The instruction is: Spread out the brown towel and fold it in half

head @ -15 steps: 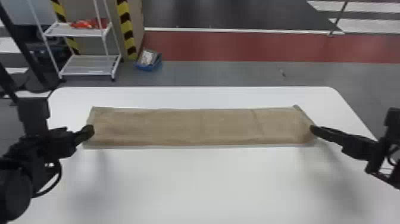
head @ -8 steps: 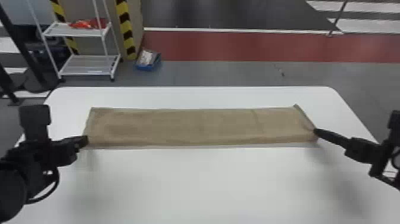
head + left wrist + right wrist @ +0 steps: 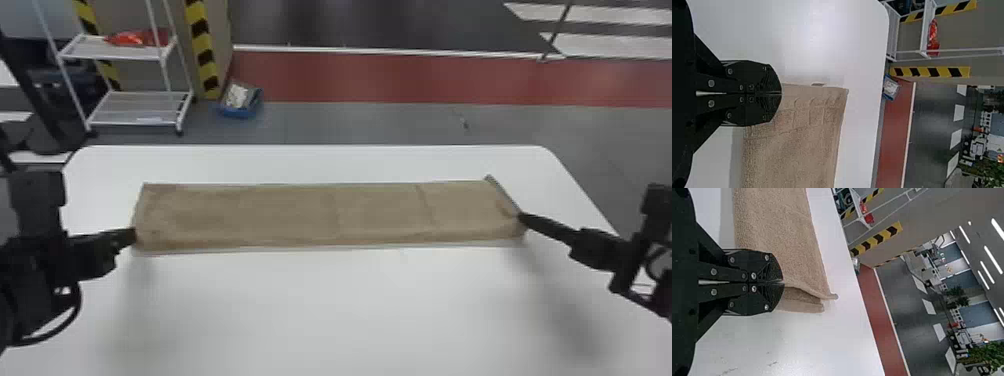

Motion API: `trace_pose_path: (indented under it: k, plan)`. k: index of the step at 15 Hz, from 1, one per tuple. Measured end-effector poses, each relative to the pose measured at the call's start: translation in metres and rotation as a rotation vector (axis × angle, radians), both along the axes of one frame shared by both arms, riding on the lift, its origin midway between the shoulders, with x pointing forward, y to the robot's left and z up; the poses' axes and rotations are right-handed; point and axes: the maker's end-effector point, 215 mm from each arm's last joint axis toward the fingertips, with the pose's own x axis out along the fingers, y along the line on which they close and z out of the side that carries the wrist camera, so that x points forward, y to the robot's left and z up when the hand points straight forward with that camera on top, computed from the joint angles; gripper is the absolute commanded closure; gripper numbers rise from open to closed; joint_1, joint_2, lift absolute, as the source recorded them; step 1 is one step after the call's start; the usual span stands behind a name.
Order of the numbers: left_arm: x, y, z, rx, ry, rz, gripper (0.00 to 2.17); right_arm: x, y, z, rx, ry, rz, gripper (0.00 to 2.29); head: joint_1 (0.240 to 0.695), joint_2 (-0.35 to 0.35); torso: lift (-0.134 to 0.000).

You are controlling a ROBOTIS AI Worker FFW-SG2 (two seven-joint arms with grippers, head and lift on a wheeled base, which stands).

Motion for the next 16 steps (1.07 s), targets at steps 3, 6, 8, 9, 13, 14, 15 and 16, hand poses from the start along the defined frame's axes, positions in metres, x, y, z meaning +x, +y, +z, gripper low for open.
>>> trace_pose_path:
  k: [3, 6, 8, 9, 13, 14, 15, 16]
  plan:
    - [-0.010, -0.004, 0.002, 0.003, 0.019, -0.013, 1.74, -0.003, 0.001, 0.001, 0.009, 0.007, 0.005, 1.51, 0.695, -0.063, -0.128]
    - [-0.020, -0.006, 0.001, -0.001, 0.035, -0.018, 1.74, -0.010, 0.001, 0.004, 0.022, 0.004, 0.008, 1.51, 0.695, -0.066, -0.128]
    - [-0.024, -0.005, 0.000, -0.002, 0.037, -0.016, 1.74, -0.017, 0.001, 0.002, 0.035, 0.013, 0.007, 1.51, 0.695, -0.068, -0.128]
    - [-0.026, -0.003, 0.000, -0.001, 0.037, -0.012, 1.74, -0.024, 0.000, 0.002, 0.041, 0.018, 0.005, 1.51, 0.695, -0.067, -0.128]
    - [-0.034, 0.007, 0.004, 0.008, 0.029, 0.004, 1.74, -0.050, -0.006, -0.001, 0.043, 0.035, 0.004, 1.51, 0.695, -0.064, -0.128]
    - [-0.035, 0.008, 0.004, 0.008, 0.029, 0.005, 1.74, -0.054, -0.008, -0.001, 0.046, 0.038, 0.001, 1.51, 0.695, -0.064, -0.128]
    - [-0.037, 0.009, 0.005, 0.009, 0.028, 0.006, 1.74, -0.057, -0.011, -0.002, 0.049, 0.040, -0.004, 1.51, 0.695, -0.070, -0.128]
    - [-0.037, 0.008, 0.005, 0.009, 0.027, 0.005, 1.74, -0.059, -0.014, -0.003, 0.050, 0.041, -0.008, 1.51, 0.695, -0.072, -0.128]
